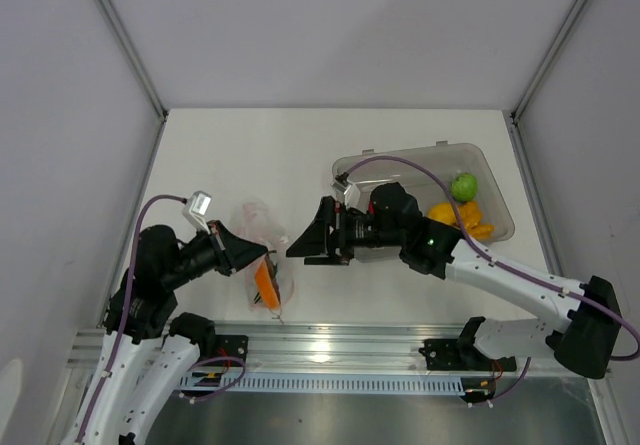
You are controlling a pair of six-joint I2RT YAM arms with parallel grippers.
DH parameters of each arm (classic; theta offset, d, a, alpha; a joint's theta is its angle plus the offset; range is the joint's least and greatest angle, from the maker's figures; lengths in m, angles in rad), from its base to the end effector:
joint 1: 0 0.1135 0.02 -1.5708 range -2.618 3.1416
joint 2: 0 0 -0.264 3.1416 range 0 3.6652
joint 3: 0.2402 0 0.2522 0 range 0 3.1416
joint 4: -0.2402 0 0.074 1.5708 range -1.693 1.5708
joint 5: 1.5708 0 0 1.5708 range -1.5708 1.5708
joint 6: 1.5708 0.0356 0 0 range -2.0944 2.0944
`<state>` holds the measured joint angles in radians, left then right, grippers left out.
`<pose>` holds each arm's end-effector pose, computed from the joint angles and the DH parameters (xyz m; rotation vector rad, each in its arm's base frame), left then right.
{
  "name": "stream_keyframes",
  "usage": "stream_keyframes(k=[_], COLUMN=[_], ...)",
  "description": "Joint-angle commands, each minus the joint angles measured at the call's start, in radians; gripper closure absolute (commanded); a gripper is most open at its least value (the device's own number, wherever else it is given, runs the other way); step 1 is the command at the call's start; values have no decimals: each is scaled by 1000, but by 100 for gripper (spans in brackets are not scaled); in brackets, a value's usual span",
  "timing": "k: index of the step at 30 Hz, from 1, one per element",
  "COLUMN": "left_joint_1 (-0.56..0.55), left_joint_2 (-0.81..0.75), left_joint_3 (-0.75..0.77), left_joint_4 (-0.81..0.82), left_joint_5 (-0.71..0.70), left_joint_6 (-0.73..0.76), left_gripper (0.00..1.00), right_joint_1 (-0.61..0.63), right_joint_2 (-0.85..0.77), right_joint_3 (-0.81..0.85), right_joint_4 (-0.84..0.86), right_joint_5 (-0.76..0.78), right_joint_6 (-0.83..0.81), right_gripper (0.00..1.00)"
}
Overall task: Place the food in the zip-top bag and seal the zipper
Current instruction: Place the fake food in the zipper food storage bag.
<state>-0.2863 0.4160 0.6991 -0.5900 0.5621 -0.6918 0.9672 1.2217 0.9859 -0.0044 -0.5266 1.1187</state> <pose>0.0869 -0.0454 0.3148 0.0111 2.0083 -1.1765 0.1463 0.2437 0.3378 -0.2996 2.2446 1.8026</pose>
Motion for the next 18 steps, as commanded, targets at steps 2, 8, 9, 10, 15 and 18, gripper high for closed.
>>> stream_keyframes(k=[2, 8, 9, 10, 15, 18], left_joint_1=[-5, -5, -5, -5, -5, -5], left_joint_2=[0, 17, 18, 20, 15, 10], left_joint_3=[0, -4, -7, -9, -3, -6], left_joint_4=[42, 67, 68, 71, 64, 58], left_joint_5=[28, 44, 44, 42, 41, 38], left_joint_6=[-15, -20, -20, -21, -20, -20], left_gripper=[99, 99, 99, 99, 100, 99], right_joint_1=[39, 226, 255, 280, 392, 401], right_joint_2=[-74, 20, 39, 57, 142, 174], right_joint_3=[63, 172, 206, 221, 254, 260], right_joint_4=[-267, -517, -535, -552, -580, -595], right_joint_5=[160, 340, 384, 419, 612, 658], right_joint_6=[-212, -398, -420, -430, -514, -557], right_gripper=[9, 21, 24, 25, 29, 29])
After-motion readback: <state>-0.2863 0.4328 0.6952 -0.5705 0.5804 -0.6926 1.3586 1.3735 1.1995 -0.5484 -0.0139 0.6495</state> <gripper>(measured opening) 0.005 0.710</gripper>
